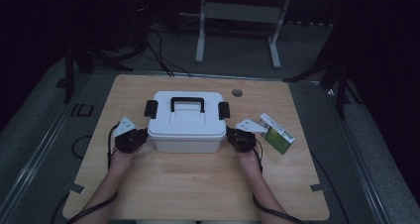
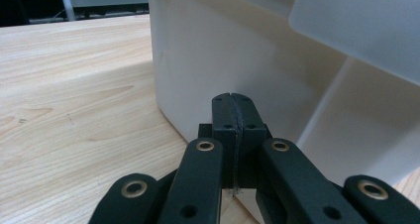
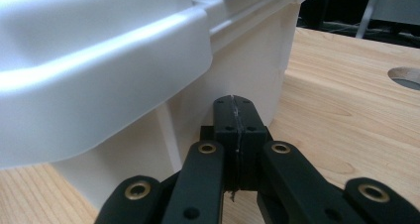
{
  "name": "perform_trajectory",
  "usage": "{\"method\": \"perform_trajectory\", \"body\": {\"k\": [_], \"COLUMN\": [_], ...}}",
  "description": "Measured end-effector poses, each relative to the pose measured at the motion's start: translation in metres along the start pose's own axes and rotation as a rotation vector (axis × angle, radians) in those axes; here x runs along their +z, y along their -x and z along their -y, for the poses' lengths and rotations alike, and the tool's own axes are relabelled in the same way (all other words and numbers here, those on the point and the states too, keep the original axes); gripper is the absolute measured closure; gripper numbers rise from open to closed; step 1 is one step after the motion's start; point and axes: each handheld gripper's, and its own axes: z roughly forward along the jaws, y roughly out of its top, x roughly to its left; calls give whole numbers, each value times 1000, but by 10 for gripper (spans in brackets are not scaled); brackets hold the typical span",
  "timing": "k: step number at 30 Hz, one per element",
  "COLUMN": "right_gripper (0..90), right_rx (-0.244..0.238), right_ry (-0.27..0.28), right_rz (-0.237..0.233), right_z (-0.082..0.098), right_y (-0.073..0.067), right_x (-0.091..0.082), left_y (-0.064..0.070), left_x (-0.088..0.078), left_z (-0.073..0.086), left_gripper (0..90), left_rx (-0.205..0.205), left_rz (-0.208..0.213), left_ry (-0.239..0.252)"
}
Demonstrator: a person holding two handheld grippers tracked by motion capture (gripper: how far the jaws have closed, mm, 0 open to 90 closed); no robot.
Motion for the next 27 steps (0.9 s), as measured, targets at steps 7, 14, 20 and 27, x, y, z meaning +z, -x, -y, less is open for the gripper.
{"method": "perform_trajectory", "body": {"k": [7, 14, 20, 27], "right_gripper": [900, 900, 900, 900], "right_rx": [-3, -6, -2, 2], "right_ry": [-7, -14, -14, -10], "right_rz": [-6, -8, -12, -19], "right_z": [1, 3, 7, 12], "right_y": [-2, -2, -3, -3], "right_x": [-5, -13, -20, -31], "left_y": [3, 9, 16, 25], "left_x": [-2, -4, -6, -10], "left_z": [0, 1, 2, 5], "left_gripper": [900, 900, 900, 900], "left_rx": [-5, -9, -10, -15], "left_rz": [10, 31, 43, 63], "left_ry": [-10, -24, -27, -32]}}
